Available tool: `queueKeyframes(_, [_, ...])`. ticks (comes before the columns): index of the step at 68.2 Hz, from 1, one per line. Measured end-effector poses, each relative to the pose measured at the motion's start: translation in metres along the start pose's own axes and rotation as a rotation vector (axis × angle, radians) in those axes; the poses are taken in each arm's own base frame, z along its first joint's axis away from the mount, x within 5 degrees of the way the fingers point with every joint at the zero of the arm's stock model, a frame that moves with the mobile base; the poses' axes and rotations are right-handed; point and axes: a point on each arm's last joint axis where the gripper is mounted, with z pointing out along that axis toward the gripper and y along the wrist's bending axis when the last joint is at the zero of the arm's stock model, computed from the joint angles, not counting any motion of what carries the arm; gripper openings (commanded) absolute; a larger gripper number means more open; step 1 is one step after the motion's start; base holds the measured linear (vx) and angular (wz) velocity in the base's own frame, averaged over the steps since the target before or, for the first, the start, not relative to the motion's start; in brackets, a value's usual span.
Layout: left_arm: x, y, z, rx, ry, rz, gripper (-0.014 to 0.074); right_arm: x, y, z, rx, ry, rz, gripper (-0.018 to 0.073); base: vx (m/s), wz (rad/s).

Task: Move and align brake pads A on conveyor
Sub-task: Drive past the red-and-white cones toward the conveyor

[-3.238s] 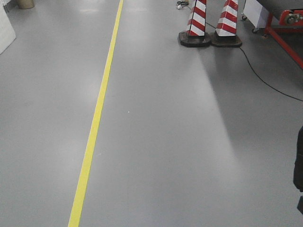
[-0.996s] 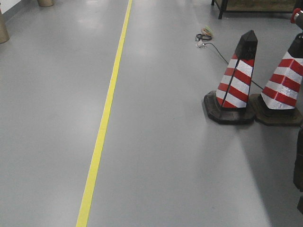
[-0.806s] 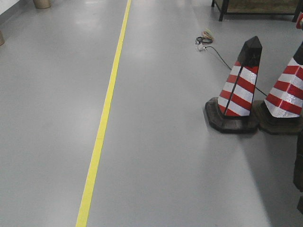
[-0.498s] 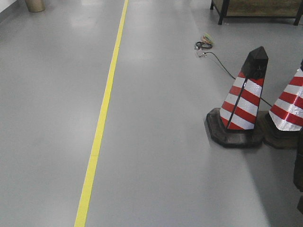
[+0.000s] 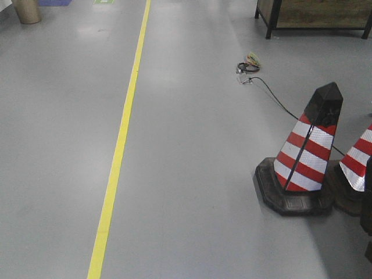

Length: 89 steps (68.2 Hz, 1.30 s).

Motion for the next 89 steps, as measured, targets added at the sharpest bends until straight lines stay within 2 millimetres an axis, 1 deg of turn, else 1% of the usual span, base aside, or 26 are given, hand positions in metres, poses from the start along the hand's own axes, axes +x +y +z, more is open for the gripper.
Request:
queueKeyframes(33, [0.0,0.0,0.0,0.0,0.0,0.0,0.0066,0.0,0.0,0.0,0.0,0.0,0.0,-0.0006,0.46,-0.09])
queueKeyframes(65, [0.0,0.0,0.0,0.0,0.0,0.0,0.0066,0.0,0.0,0.0,0.0,0.0,0.0,-0.0006,0.37,-0.18])
queueKeyframes(76, [0.0,0.0,0.0,0.0,0.0,0.0,0.0066,0.0,0.0,0.0,0.0,0.0,0.0,-0.0006,0.29,-0.4])
queueKeyframes(89, [0.0,0.0,0.0,0.0,0.0,0.0,0.0066,0.0,0.0,0.0,0.0,0.0,0.0,-0.0006,0.25,-0.68])
